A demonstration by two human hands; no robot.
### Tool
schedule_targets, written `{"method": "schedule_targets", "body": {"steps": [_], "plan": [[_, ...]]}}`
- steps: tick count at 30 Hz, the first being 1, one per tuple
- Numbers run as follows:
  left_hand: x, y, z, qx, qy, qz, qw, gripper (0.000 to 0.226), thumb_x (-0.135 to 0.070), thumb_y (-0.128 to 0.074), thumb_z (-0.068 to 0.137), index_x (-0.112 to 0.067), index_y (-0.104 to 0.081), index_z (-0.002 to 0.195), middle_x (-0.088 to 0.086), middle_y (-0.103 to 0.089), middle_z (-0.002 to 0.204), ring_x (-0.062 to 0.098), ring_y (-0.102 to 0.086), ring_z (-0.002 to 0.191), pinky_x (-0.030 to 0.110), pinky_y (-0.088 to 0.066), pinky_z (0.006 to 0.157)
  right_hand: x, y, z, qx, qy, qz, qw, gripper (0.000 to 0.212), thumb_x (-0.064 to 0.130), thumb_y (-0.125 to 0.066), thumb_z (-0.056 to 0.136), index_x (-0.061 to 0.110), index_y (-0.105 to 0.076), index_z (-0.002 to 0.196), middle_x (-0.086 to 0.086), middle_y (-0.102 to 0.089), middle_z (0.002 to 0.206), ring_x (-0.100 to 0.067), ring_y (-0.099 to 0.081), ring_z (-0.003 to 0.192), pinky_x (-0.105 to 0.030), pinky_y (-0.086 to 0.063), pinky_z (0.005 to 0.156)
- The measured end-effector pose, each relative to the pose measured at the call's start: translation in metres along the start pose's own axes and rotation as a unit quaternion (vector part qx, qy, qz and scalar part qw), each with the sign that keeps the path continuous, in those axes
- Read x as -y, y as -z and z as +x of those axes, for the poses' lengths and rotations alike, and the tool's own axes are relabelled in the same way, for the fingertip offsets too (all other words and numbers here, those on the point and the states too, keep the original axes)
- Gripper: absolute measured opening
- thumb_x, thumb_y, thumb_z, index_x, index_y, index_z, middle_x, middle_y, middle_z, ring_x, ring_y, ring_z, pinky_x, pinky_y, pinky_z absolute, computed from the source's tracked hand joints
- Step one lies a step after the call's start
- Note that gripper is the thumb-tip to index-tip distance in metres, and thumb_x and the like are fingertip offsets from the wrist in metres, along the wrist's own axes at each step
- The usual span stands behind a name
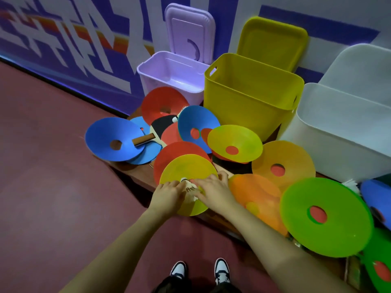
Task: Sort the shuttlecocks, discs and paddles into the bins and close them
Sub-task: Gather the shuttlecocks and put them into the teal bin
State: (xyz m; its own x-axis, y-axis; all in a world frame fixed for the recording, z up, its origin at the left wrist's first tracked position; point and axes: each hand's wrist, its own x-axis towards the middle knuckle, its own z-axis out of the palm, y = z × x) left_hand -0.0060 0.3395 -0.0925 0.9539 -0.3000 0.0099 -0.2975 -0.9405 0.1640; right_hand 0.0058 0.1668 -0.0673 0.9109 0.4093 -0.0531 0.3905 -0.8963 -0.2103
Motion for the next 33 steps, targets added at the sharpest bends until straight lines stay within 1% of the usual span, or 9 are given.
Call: {"method": "schedule_targets", "body": {"steps": [2, 5, 9, 13, 15, 20, 23, 28, 33], "plan": [[0.005, 0.001, 0.003, -0.017, -0.010, 0.004, 1.000, 0.031, -0.032, -0.043, 0.076, -0.024, -0.071, 0.082, -0.005, -0.060, 0.058, 0.020, -0.059, 0.047, 0.024, -0.040, 0.040, 0.009, -0.008, 0.002, -0.030, -0.014, -0.016, 0.999, 0.027, 0.037, -0.044, 0.095, 0.029, -0.062, 0.113, 0.004, -0.069, 0.090, -0.020, -0.054, 0.100, -0.040, -0.010, 0.098], [0.014, 0.006, 0.006, -0.056, -0.028, -0.008, 0.998, 0.035, -0.034, -0.040, 0.077, -0.023, -0.073, 0.082, -0.003, -0.064, 0.060, 0.021, -0.061, 0.050, 0.024, -0.043, 0.041, 0.019, -0.016, 0.002, -0.115, -0.029, -0.039, 0.992, 0.032, 0.037, -0.041, 0.087, 0.031, -0.072, 0.083, 0.009, -0.064, 0.059, -0.015, -0.060, 0.071, -0.038, -0.020, 0.090], [0.025, 0.020, 0.014, -0.098, -0.049, -0.053, 0.993, 0.036, -0.029, -0.040, 0.078, -0.018, -0.073, 0.090, -0.002, -0.068, 0.066, 0.022, -0.062, 0.053, 0.027, -0.045, 0.044, 0.027, 0.000, 0.010, -0.200, -0.032, -0.023, 0.979, 0.031, 0.033, -0.041, 0.081, 0.026, -0.069, 0.069, 0.011, -0.063, 0.058, -0.012, -0.059, 0.065, -0.034, -0.024, 0.088], [0.027, 0.043, 0.031, -0.151, -0.040, -0.098, 0.983, 0.035, -0.030, -0.038, 0.084, -0.016, -0.070, 0.093, 0.000, -0.067, 0.071, 0.024, -0.061, 0.057, 0.032, -0.045, 0.045, 0.027, 0.026, 0.029, -0.286, -0.028, -0.015, 0.958, 0.025, 0.030, -0.047, 0.081, 0.022, -0.068, 0.071, 0.009, -0.061, 0.059, -0.015, -0.058, 0.064, -0.031, -0.025, 0.083], [0.028, 0.055, 0.045, -0.172, -0.014, -0.117, 0.978, 0.033, -0.032, -0.039, 0.088, -0.013, -0.065, 0.081, 0.002, -0.063, 0.065, 0.026, -0.058, 0.055, 0.033, -0.040, 0.044, 0.022, 0.039, 0.044, -0.319, -0.027, -0.011, 0.947, 0.020, 0.028, -0.051, 0.082, 0.023, -0.069, 0.075, 0.009, -0.062, 0.062, -0.014, -0.058, 0.064, -0.031, -0.026, 0.083], [0.027, 0.083, 0.089, -0.216, 0.010, -0.102, 0.971, 0.027, -0.010, -0.067, 0.077, -0.009, -0.049, 0.058, 0.005, -0.049, 0.048, 0.028, -0.048, 0.043, 0.033, -0.035, 0.040, 0.003, 0.062, 0.081, -0.354, 0.003, 0.012, 0.935, 0.017, 0.028, -0.053, 0.086, 0.021, -0.067, 0.080, 0.007, -0.066, 0.068, -0.015, -0.060, 0.064, -0.032, -0.028, 0.081], [0.028, 0.096, 0.113, -0.258, 0.002, -0.098, 0.961, 0.019, -0.014, -0.058, 0.081, -0.009, -0.056, 0.063, 0.005, -0.053, 0.050, 0.027, -0.052, 0.046, 0.035, -0.040, 0.044, -0.002, 0.067, 0.102, -0.349, -0.001, 0.054, 0.935, 0.021, 0.029, -0.049, 0.087, 0.020, -0.068, 0.088, 0.007, -0.066, 0.068, -0.015, -0.061, 0.063, -0.031, -0.031, 0.077], [0.045, 0.099, 0.149, -0.311, -0.020, -0.115, 0.943, 0.033, -0.029, -0.044, 0.092, -0.011, -0.065, 0.075, 0.003, -0.062, 0.063, 0.026, -0.057, 0.060, 0.035, -0.038, 0.054, -0.007, 0.069, 0.133, -0.342, -0.011, 0.086, 0.935, 0.030, 0.035, -0.049, 0.087, 0.017, -0.069, 0.099, 0.006, -0.066, 0.068, -0.011, -0.060, 0.064, -0.027, -0.035, 0.074], [0.078, 0.094, 0.186, -0.229, -0.018, -0.230, 0.946, 0.045, -0.038, -0.031, 0.095, -0.014, -0.065, 0.113, 0.003, -0.069, 0.098, 0.027, -0.060, 0.089, 0.037, -0.043, 0.075, -0.024, 0.073, 0.164, -0.378, -0.057, 0.094, 0.919, 0.028, 0.027, -0.046, 0.090, 0.016, -0.071, 0.097, 0.006, -0.073, 0.087, -0.011, -0.063, 0.071, -0.026, -0.037, 0.073]]}}
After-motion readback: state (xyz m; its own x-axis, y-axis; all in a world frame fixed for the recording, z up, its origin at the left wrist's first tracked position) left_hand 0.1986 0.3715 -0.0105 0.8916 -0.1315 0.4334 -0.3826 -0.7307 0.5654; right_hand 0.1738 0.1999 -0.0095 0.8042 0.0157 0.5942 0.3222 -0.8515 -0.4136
